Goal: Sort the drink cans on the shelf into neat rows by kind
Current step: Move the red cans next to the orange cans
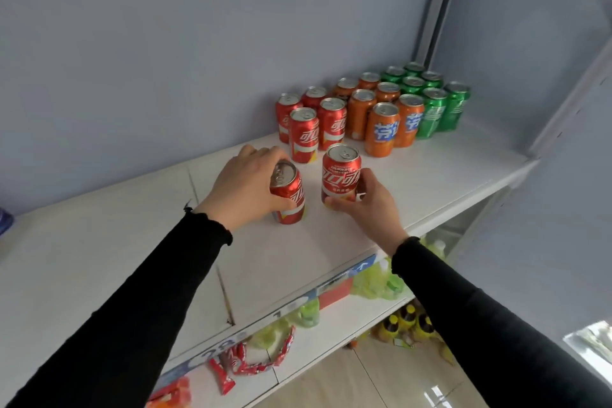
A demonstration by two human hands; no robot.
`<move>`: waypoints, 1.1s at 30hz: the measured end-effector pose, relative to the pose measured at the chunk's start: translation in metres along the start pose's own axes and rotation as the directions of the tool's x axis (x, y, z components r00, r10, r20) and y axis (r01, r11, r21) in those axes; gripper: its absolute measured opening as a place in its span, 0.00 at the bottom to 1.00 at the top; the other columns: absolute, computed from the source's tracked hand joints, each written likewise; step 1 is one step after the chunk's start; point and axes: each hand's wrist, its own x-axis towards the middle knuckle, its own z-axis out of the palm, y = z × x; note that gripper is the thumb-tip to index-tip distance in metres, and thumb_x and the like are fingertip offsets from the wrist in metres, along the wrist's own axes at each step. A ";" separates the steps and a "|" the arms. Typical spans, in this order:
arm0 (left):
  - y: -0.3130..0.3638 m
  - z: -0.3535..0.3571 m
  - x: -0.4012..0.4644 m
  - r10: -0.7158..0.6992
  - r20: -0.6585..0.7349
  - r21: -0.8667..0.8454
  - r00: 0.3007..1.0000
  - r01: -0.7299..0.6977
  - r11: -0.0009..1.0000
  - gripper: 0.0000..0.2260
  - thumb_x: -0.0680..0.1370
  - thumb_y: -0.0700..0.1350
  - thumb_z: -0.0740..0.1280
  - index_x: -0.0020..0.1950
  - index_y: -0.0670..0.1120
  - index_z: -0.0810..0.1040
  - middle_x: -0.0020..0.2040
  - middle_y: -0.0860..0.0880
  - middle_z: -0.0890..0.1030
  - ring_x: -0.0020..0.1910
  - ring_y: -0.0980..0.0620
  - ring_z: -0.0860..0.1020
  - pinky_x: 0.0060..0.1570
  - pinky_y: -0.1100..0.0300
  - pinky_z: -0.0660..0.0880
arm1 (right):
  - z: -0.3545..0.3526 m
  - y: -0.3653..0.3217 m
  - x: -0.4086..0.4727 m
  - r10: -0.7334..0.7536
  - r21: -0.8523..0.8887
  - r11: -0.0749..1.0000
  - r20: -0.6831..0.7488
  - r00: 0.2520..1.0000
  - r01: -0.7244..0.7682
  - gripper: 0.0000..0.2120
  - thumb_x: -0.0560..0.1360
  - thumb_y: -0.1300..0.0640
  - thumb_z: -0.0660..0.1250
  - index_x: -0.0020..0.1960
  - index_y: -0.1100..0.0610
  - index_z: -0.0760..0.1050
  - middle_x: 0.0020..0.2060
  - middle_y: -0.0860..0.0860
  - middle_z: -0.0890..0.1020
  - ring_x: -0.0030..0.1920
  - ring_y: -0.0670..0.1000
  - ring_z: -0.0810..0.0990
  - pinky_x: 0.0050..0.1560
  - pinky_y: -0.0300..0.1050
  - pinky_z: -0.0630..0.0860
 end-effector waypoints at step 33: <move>0.048 0.041 0.124 -0.102 -0.107 0.217 0.989 0.123 0.968 0.37 0.69 0.53 0.78 0.75 0.48 0.67 0.69 0.46 0.71 0.65 0.43 0.69 0.62 0.50 0.69 | -0.021 0.047 0.113 -0.160 -0.045 0.986 0.031 0.987 0.161 0.32 0.74 0.46 0.73 0.75 0.49 0.66 0.65 0.48 0.79 0.62 0.50 0.79 0.60 0.43 0.75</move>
